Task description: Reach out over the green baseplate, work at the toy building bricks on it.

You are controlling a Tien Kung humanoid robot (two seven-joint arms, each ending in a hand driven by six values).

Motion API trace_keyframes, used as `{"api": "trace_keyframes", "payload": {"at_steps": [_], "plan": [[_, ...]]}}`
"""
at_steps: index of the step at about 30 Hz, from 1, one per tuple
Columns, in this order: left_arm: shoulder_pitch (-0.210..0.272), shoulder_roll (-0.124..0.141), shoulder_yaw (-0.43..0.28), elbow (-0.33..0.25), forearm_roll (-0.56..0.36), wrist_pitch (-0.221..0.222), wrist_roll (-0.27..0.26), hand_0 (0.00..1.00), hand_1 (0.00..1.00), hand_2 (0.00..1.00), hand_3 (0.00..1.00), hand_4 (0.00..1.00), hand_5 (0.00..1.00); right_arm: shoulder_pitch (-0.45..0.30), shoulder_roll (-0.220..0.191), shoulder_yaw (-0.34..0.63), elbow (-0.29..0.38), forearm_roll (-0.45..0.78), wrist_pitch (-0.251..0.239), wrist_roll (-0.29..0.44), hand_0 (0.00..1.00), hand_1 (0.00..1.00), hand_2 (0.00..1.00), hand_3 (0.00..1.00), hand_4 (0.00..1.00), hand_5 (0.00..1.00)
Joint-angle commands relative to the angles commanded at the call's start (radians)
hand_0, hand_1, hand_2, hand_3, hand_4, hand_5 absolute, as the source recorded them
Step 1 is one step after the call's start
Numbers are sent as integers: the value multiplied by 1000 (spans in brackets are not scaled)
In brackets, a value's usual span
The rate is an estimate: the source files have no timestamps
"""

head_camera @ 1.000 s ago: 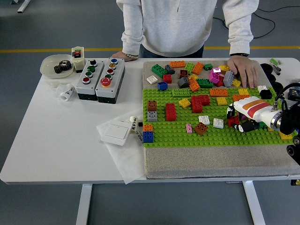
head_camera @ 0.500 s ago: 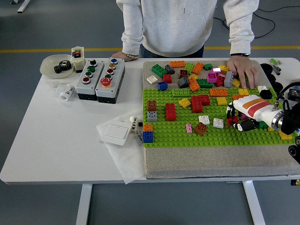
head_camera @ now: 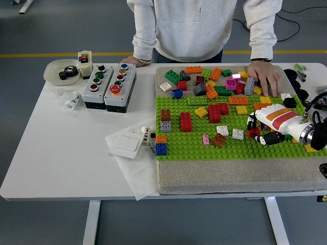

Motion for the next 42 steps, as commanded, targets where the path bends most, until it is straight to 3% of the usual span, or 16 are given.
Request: {"api": "trace_keyframes", "payload": {"at_steps": [15, 25, 33, 42], "plan": [[0, 1, 6, 0, 1, -3, 1, 808, 841, 893, 756, 774, 696, -116, -39, 16, 154, 24, -27, 6, 271, 404, 480, 486, 603, 135], [0, 0, 7, 0, 3, -4, 3, 806, 841, 892, 757, 773, 695, -129, -37, -28, 147, 34, -43, 15, 271, 404, 481, 485, 603, 137], [-1, 1, 12, 0, 1, -4, 4, 806, 841, 892, 759, 771, 698, -125, -26, -20, 116, 36, -50, 18, 271, 404, 482, 487, 604, 134], [-1, 1, 12, 0, 0, -4, 4, 807, 840, 892, 760, 772, 700, -129, -30, -4, 134, 37, -46, 17, 273, 404, 482, 488, 606, 134]]}}
